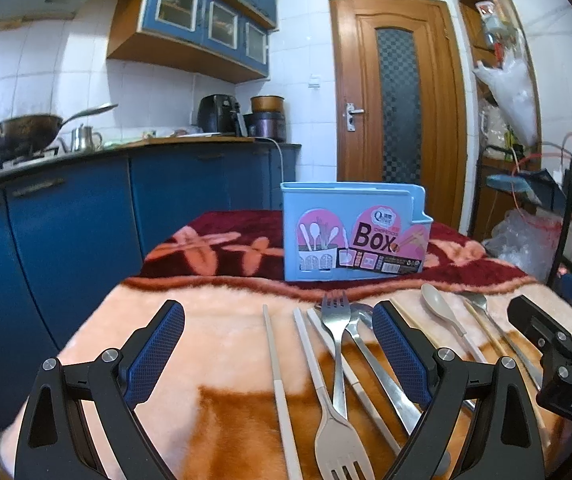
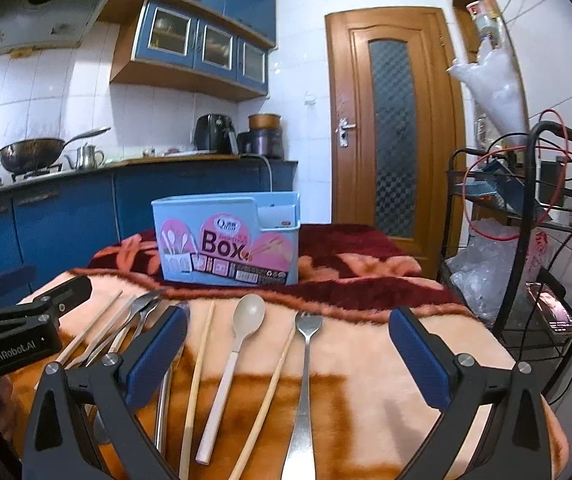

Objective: Organize utensils
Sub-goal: 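Lower both tools and close the left on a white chopstick while the right closes on a fork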

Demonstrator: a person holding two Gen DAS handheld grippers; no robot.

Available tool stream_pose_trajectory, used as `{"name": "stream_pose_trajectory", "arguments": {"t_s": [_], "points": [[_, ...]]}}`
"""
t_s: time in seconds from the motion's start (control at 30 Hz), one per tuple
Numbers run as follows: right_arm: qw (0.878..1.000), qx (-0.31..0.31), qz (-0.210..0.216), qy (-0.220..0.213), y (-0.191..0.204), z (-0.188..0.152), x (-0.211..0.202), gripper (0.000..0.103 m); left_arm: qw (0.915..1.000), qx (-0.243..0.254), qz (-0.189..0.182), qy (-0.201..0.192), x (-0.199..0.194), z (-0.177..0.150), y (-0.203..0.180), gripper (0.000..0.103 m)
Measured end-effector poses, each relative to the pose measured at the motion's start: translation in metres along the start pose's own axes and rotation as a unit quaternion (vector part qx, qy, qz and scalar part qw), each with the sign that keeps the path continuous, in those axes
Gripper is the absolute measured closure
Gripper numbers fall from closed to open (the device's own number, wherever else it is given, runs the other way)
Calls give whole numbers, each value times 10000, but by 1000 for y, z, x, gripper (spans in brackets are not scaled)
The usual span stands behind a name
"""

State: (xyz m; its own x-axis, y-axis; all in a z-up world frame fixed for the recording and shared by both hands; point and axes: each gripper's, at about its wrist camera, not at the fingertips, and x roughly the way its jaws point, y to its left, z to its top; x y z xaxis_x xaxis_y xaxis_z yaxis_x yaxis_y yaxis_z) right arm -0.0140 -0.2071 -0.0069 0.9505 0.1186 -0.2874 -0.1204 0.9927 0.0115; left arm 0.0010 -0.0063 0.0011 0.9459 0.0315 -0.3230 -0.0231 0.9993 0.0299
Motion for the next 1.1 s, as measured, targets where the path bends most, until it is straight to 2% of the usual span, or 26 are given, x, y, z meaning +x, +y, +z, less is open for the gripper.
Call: {"name": "stream_pose_trajectory", "arguments": {"t_s": [0.17, 0.27, 0.4, 0.6, 0.8, 0.87, 0.97, 1.03, 1.1], "points": [[9994, 6, 141, 330, -4, 4, 3, 0, 9998, 182, -25, 61, 0, 3, -5, 8], [9976, 85, 243, 644, -10, 11, 8, 0, 9994, 117, -166, 283, 4, 8, 0, 8], [9952, 57, 177, 961, -20, 20, 14, 0, 9953, 171, -300, 902, 18, 14, 3, 8], [9859, -25, 112, 1670, -33, 29, 31, 0, 9824, 234, -468, 1794, 40, 21, 10, 8], [9653, -21, 263, 2598, -41, 30, 56, 0, 9662, 272, -606, 2492, 57, 24, 18, 8], [9534, 79, 394, 2990, -45, 29, 67, 6, 9609, 276, -645, 2678, 63, 25, 20, 8], [9367, 170, 572, 3449, -49, 28, 80, 19, 9525, 268, -627, 2969, 72, 25, 25, 9], [9277, 183, 577, 3683, -50, 28, 85, 27, 9466, 249, -649, 3150, 77, 24, 29, 12], [9202, 135, 568, 3871, -50, 29, 90, 33, 9383, 218, -719, 3375, 81, 22, 32, 20]]}}
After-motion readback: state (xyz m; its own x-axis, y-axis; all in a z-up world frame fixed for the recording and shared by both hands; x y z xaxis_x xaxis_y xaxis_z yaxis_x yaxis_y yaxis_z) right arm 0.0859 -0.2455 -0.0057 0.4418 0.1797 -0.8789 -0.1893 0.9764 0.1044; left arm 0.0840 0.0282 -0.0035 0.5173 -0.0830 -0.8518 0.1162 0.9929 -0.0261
